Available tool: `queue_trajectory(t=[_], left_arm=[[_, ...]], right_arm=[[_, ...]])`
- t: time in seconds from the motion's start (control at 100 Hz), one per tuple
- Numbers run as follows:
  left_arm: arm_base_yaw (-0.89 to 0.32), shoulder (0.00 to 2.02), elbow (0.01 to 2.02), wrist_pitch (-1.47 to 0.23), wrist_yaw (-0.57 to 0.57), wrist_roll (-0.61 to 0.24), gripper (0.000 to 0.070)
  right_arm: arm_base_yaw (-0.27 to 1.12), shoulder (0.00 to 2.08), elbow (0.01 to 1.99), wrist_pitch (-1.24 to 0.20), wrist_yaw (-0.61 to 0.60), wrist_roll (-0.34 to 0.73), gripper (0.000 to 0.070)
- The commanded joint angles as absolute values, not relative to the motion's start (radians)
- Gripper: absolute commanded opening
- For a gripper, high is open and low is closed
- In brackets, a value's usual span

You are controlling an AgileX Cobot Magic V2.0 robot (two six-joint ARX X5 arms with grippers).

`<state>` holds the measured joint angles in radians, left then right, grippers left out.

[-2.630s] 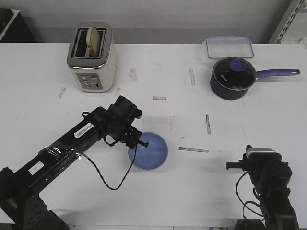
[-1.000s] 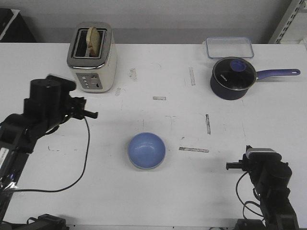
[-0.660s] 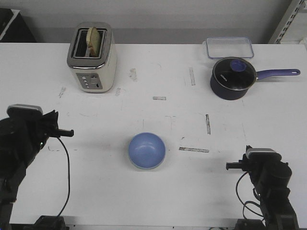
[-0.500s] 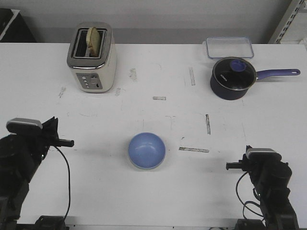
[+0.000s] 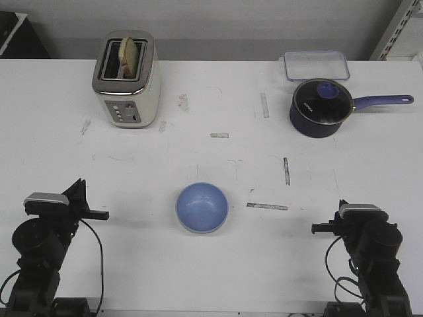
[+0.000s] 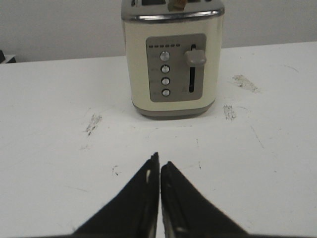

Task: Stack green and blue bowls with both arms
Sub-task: 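Open the left gripper and withdraw it back to rest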

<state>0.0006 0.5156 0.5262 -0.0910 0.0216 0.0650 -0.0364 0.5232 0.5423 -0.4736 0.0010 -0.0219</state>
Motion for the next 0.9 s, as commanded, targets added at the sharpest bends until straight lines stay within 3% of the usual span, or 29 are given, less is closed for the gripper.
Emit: queue_trajectory(t=[0.0,0.89], left_arm=[[0.004,0.517,0.537,-0.072,0.017,0.07,0.0],[0.004,0.385,0.527,-0.073,0.018,0.067,0.0001]], right_arm=[[-0.036,0.524,0.543,-0.451,0.0,-0.023,0.0],[-0.036,0.524,0.544,-0.445,0.001,-0.023,0.0]])
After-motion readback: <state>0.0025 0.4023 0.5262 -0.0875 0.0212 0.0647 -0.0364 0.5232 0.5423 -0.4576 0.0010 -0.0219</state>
